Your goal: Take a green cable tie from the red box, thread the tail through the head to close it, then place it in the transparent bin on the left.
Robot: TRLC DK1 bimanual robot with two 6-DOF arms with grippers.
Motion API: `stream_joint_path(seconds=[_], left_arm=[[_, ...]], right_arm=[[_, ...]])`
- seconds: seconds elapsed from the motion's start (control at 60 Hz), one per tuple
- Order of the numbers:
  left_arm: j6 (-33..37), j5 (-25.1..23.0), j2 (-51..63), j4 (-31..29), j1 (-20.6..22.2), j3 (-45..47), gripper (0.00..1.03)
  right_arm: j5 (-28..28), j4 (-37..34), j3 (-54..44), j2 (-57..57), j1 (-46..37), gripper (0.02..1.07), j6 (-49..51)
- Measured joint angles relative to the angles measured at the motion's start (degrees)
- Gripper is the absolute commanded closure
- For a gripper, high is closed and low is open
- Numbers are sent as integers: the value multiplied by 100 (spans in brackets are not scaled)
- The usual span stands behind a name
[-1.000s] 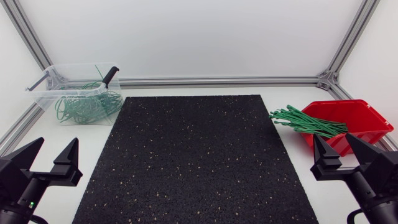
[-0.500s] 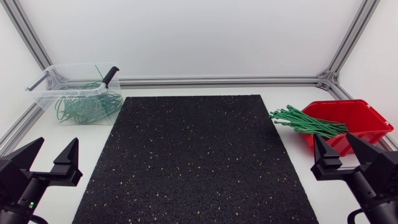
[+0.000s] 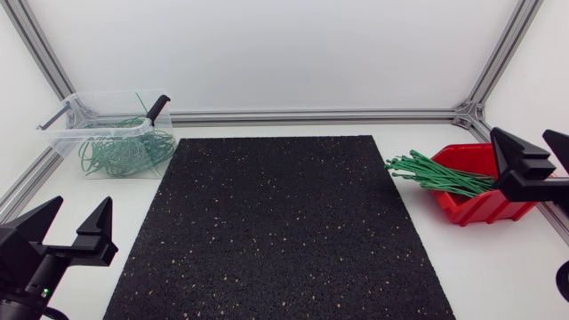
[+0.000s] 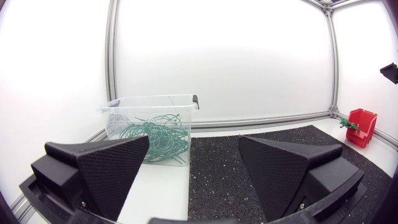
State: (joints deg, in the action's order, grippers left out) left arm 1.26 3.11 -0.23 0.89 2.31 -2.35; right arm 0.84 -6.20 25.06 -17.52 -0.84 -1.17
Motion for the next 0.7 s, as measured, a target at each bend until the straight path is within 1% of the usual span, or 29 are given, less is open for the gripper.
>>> stream_joint_path(seconds=[0.05, 0.167, 0.283, 0.4, 0.617, 0.683, 0.7], left_arm=[[0, 0, 0, 0, 0, 0, 3], [0, 0, 0, 0, 0, 0, 3], [0, -2, 0, 0, 0, 0, 3], [0, -2, 0, 0, 0, 0, 3], [0, 0, 0, 0, 0, 0, 3], [0, 0, 0, 0, 0, 0, 3], [0, 0, 0, 0, 0, 0, 3]], right_arm=[[0, -142, 273, -367, 0, 6, -17], [28, -857, 1049, -1246, -39, 6, 2], [50, -1346, 1685, -1982, -83, 7, 330], [59, -1880, 2312, -2734, -144, 10, 1005], [98, -2614, 3152, -4054, -402, 10, 2590], [247, -2844, 3322, -4387, -507, 10, 2929], [376, -2929, 3373, -4481, -553, 10, 3069]])
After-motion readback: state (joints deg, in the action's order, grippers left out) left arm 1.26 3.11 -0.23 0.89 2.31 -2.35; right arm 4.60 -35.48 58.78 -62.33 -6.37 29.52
